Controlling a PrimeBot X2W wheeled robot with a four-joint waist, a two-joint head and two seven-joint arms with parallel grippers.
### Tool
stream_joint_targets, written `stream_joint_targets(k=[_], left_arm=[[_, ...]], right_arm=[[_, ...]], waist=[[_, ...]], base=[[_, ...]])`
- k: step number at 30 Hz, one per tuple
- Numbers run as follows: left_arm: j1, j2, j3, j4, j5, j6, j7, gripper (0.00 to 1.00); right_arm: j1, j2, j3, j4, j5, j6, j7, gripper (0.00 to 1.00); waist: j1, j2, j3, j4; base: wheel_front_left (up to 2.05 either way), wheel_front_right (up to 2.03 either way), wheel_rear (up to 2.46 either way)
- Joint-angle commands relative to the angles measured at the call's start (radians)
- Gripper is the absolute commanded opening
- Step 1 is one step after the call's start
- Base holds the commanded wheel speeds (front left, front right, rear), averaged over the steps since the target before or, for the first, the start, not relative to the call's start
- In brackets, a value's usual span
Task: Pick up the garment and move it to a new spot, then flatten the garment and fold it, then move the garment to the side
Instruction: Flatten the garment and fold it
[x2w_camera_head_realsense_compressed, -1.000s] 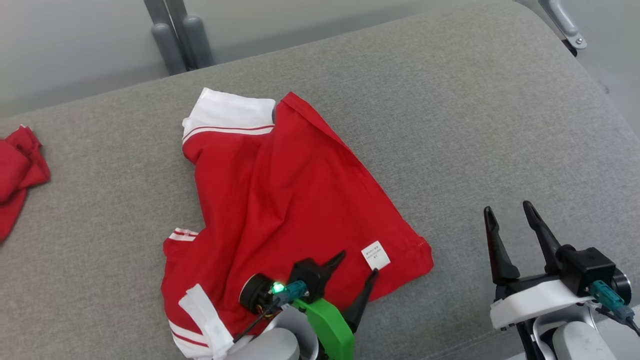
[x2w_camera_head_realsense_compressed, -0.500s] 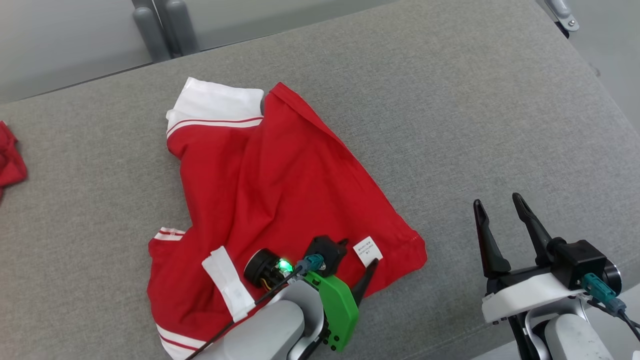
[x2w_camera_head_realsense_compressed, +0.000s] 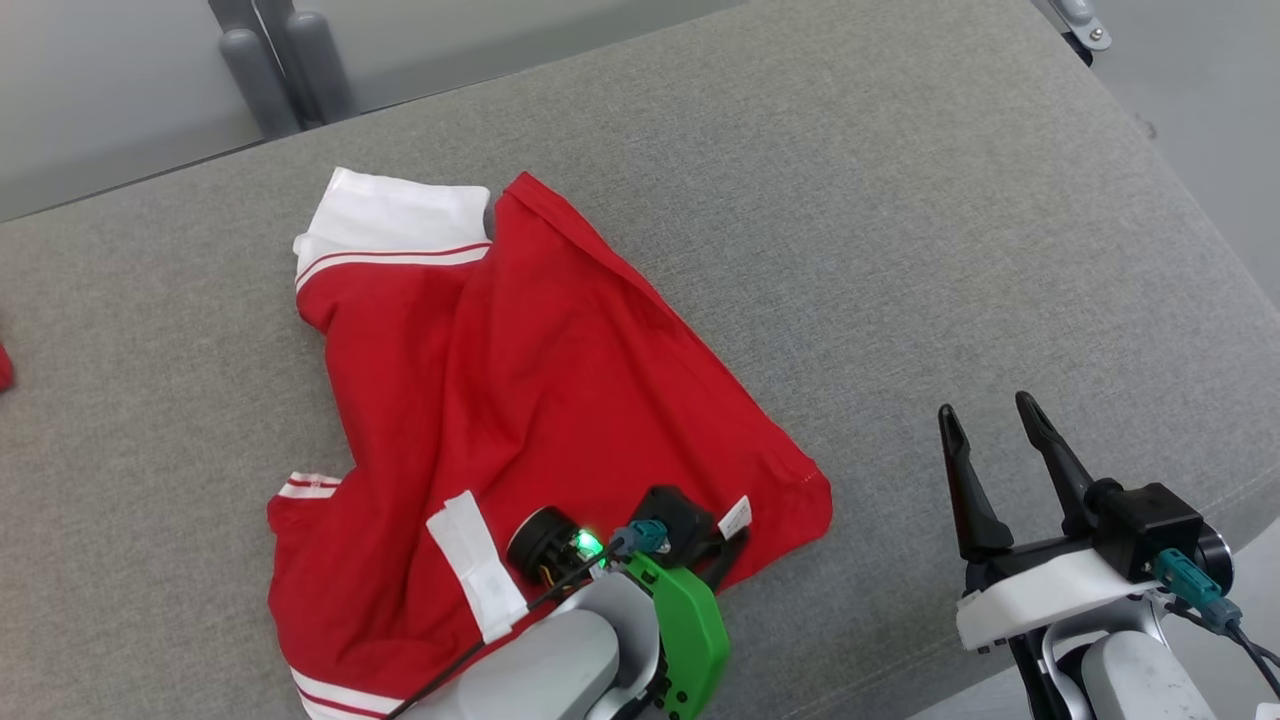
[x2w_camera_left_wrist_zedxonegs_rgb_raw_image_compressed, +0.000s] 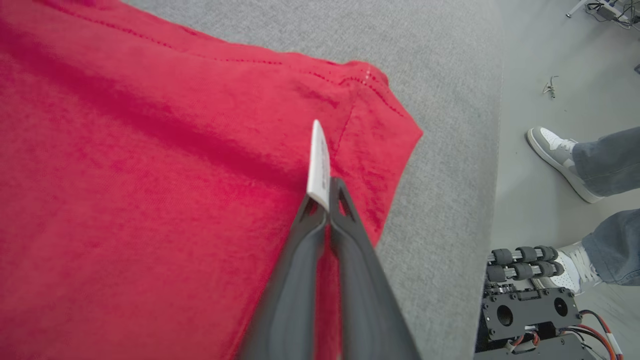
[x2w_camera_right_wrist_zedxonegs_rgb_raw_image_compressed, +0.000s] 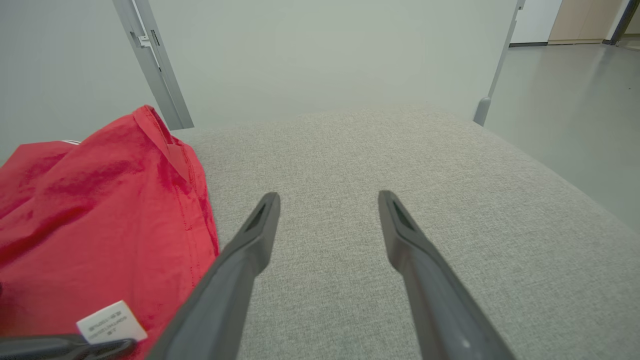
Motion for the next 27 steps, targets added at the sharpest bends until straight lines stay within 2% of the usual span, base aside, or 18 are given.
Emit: stream_joint_targets(k=[1, 10, 15, 16, 17, 18, 24, 27], left_arm=[[-0.005, 0.002, -0.008, -0.009, 0.015, -0.005, -0.006, 0.0], [0.031, 0.002, -0.035, -0.136, 0.075, 0.013, -0.012, 0.0], [0.062, 0.003, -0.038, -0.133, 0.104, 0.016, 0.017, 0.0], [0.064, 0.003, -0.038, -0.127, 0.115, 0.015, 0.02, 0.34], [0.065, 0.003, -0.038, -0.123, 0.124, 0.014, 0.016, 0.83], [0.075, 0.003, -0.038, -0.118, 0.123, 0.007, 0.023, 1.0], [0.108, 0.003, -0.021, -0.183, 0.027, -0.035, -0.013, 1.0], [0.128, 0.005, 0.023, -0.225, -0.028, -0.036, -0.058, 1.0]], right_arm=[[-0.007, 0.001, 0.0, 0.003, 0.002, 0.0, -0.003, 1.0], [0.005, 0.004, 0.003, 0.002, 0.003, 0.0, -0.003, 1.0], [-0.008, 0.009, 0.009, 0.005, 0.009, 0.0, -0.003, 1.0], [-0.009, 0.007, 0.01, 0.007, 0.011, 0.0, -0.003, 1.0], [-0.011, 0.007, 0.01, 0.008, 0.012, 0.0, -0.003, 1.0], [-0.011, 0.006, 0.007, 0.01, 0.012, 0.0, -0.003, 1.0], [0.004, 0.009, -0.015, 0.009, 0.005, 0.0, -0.003, 1.0], [0.025, 0.011, -0.022, 0.008, -0.001, 0.0, -0.003, 1.0]], waist=[[0.0, -0.0001, -0.005, -0.004], [0.0, -0.0001, -0.013, -0.025], [0.0, -0.0001, 0.007, -0.046], [0.0, -0.0001, 0.01, -0.049], [0.0, -0.0001, 0.012, -0.052], [0.0, -0.0001, 0.013, -0.054], [0.0, -0.0001, 0.005, -0.046], [0.0, -0.0001, -0.019, -0.022]], base=[[0.0, 0.0, 0.0], [0.0, 0.0, 0.0], [0.0, 0.0, 0.0], [0.0, 0.0, 0.0], [0.0, 0.0, 0.0], [0.0, 0.0, 0.0], [0.0, 0.0, 0.0], [0.0, 0.0, 0.0]])
